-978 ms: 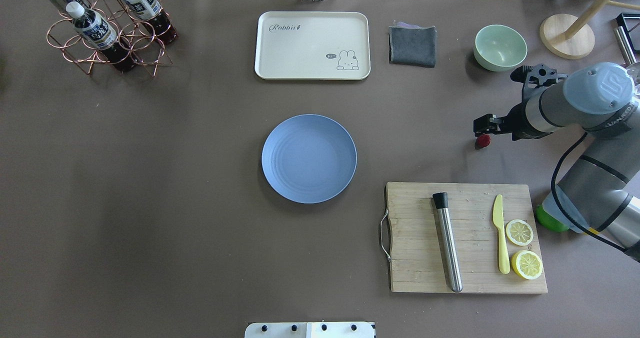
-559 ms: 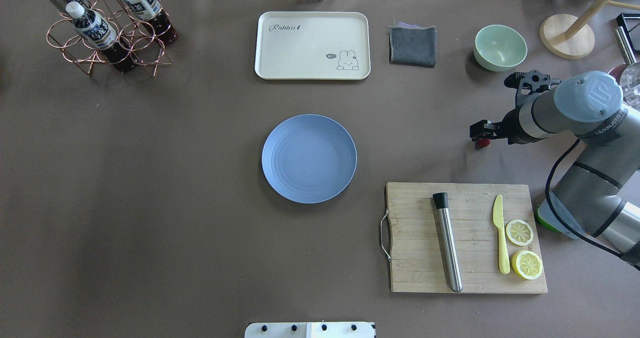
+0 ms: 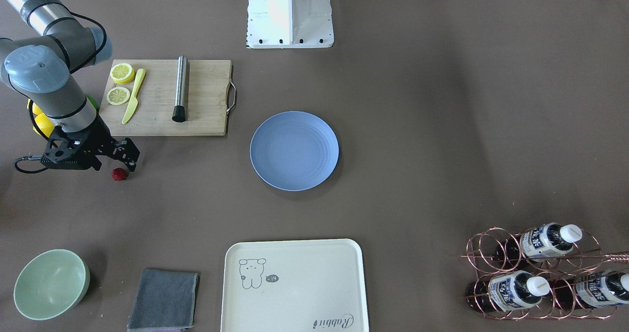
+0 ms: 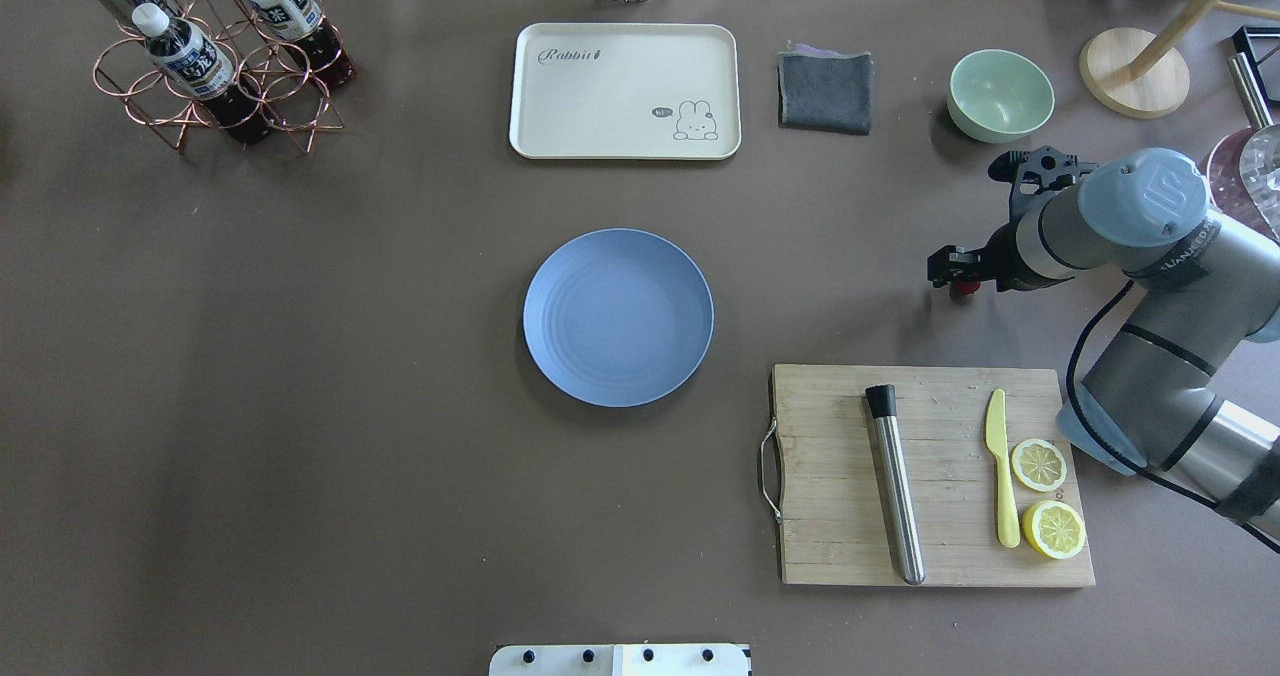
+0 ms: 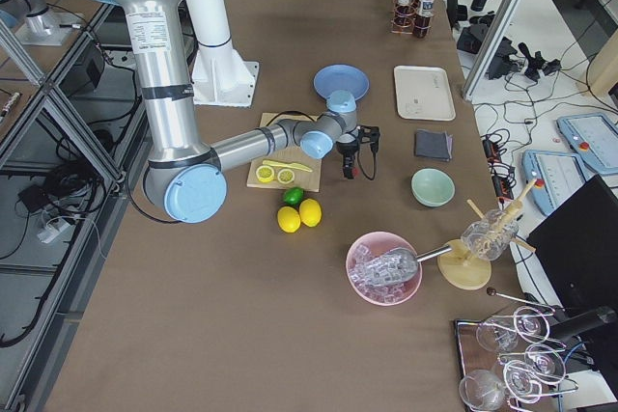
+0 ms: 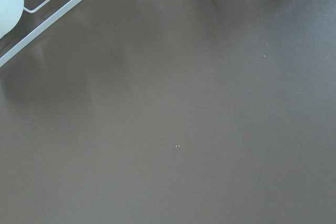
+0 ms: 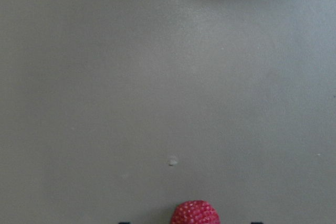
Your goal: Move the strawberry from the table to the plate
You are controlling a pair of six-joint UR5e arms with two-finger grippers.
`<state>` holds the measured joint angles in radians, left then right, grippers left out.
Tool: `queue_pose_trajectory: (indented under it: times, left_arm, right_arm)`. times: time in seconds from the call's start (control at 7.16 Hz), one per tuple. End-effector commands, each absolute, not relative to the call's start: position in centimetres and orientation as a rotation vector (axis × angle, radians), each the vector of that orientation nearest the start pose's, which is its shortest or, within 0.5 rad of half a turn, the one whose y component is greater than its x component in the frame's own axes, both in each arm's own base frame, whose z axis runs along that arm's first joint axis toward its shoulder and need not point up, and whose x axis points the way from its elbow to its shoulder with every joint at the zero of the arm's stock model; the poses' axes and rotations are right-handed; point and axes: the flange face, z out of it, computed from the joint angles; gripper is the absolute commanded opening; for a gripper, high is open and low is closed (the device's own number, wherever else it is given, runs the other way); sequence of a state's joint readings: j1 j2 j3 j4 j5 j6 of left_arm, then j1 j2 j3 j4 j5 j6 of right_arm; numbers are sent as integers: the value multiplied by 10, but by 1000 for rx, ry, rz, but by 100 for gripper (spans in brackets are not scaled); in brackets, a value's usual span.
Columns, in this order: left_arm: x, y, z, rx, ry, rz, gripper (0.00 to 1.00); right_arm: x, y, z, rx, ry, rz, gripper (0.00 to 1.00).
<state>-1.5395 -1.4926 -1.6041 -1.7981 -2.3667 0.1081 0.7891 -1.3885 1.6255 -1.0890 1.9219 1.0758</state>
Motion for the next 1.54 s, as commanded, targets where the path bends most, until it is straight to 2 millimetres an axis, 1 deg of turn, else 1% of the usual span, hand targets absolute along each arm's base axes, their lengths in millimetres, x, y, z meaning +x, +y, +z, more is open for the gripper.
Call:
queue_pose_trajectory:
  times: [0.0, 0.14, 0.28, 0.42, 0.56, 0.7, 0.84, 0.98, 1.12, 1.26, 1.4]
  left_arm:
    - [-47, -472, 653, 204, 790, 205, 99]
    - [-47, -471, 654, 203, 791, 205, 99]
    - [-47, -472, 652, 207, 791, 207, 99]
    - [-47, -472, 652, 208, 791, 205, 99]
    - [-47, -471, 652, 208, 791, 205, 99]
    - [-47, -471, 652, 206, 791, 204, 99]
    - [-47, -470, 656, 198, 787, 201, 99]
    - [-48, -468, 659, 146, 788, 179, 99]
    - [-49, -467, 659, 115, 790, 165, 99]
    - [-49, -466, 659, 114, 790, 163, 99]
    - [-52, -465, 659, 114, 789, 158, 99]
  right_arm:
    - [-350, -493, 494, 157, -770, 154, 54]
    - [-351, -491, 496, 155, -767, 152, 31]
    - [-354, -488, 496, 151, -766, 145, 0]
    - [-354, -488, 489, 158, -776, 144, 0]
    - [-362, -493, 464, 140, -792, 195, 0]
    - [-384, -512, 413, 96, -790, 282, 0]
    - [-403, -522, 372, 56, -789, 353, 0]
    - [-432, -514, 337, 3, -818, 442, 0]
    - [-449, -510, 308, -4, -831, 505, 0]
    - [-480, -496, 276, -26, -818, 548, 0]
    - [-513, -475, 244, -44, -812, 597, 0]
